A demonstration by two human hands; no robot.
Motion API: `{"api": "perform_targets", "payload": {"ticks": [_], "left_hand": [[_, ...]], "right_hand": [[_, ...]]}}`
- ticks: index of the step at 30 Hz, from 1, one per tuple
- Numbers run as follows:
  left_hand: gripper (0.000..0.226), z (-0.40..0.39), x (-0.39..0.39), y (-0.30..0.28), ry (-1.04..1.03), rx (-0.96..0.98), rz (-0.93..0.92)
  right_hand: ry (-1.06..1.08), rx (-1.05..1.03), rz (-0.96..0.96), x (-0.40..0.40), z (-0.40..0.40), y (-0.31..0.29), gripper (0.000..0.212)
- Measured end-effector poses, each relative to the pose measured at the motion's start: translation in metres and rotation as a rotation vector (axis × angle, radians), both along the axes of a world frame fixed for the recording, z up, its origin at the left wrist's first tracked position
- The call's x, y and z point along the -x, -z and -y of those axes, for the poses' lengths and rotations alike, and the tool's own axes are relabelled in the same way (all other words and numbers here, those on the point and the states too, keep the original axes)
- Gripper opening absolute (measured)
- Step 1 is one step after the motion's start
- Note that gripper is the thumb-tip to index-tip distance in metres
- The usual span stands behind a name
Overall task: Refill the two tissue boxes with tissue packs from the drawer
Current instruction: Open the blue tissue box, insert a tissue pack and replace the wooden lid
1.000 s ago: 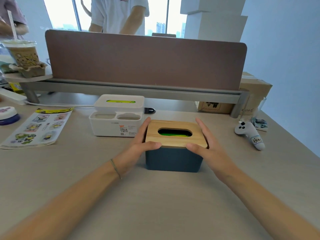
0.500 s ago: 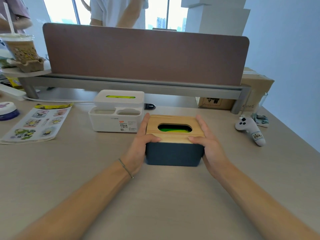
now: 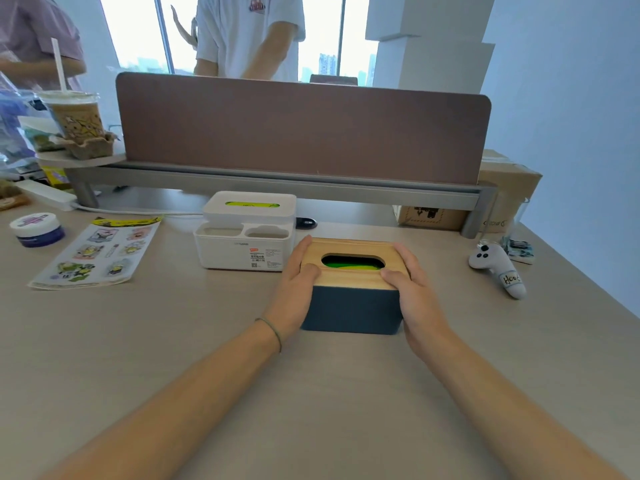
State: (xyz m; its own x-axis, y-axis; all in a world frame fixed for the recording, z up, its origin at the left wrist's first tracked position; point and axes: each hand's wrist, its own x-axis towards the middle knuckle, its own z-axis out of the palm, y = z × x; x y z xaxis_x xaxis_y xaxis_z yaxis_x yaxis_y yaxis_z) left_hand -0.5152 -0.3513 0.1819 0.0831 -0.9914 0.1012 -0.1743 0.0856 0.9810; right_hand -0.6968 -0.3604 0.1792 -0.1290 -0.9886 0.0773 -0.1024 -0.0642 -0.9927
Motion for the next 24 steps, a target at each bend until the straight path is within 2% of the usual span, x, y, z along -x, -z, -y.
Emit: {"api": "perform_targets", "payload": {"ticks": [2,6,18,24], "left_hand": [[0.052,0.003,0.006,0.002,-0.056,-0.028,-0.106],[0.053,0.020,0.013,0.001,-0.087,-0.060,-0.170],[0.054,0.118,0.031,-0.012,-0.090,-0.036,-0.178],[0.054,0.157,0.033,-0.001,-0.105,-0.074,-0.182]], "right_hand": [[0.056,-0.016,0.068,-0.004,0.002,0.002,0.055],[0.076,-0.029,0.103,-0.001,0.017,-0.001,0.057],[0.096,-0.015,0.133,0.013,0.110,-0.011,0.058],[0.109,-0.043,0.220,0.010,0.149,-0.003,0.058]]}}
